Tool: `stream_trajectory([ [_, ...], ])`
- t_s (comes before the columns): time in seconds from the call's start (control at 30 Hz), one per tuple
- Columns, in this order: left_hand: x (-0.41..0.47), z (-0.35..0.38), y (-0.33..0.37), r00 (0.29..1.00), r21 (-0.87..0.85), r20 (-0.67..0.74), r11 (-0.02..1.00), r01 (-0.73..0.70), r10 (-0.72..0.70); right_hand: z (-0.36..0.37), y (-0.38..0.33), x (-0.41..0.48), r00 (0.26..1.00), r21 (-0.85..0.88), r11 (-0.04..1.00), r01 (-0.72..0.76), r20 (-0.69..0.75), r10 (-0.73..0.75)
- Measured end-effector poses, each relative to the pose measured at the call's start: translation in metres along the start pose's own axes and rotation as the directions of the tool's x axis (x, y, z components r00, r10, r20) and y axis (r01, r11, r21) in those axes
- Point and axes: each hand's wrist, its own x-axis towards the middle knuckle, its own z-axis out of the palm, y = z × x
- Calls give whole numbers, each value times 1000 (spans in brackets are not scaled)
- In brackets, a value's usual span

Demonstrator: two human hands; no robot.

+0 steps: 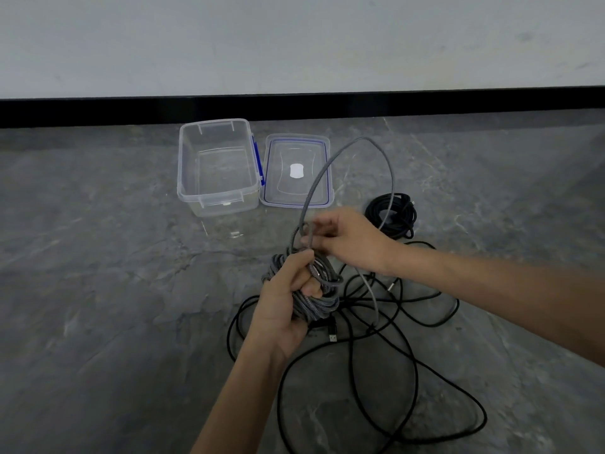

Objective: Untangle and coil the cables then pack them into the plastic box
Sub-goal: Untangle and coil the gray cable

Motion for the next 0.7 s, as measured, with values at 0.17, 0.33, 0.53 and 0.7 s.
stream_trajectory([
  [0.17,-3,2,6,998,27,65,1000,-10,8,-10,13,-5,990,-409,902,-139,-66,123],
  [0.33,1,1,7,999,28,39,999,-17,16,-18,24,-15,753,-449,667,-594,-20,658],
  [0.53,-2,6,7,1000,-7,4,1000,3,-3,-20,13,-12,980,-338,931,-135,93,176],
  [0.7,-5,7,9,998,-23,54,999,45,-44,-17,-22,-3,966,65,998,-9,259,-9],
])
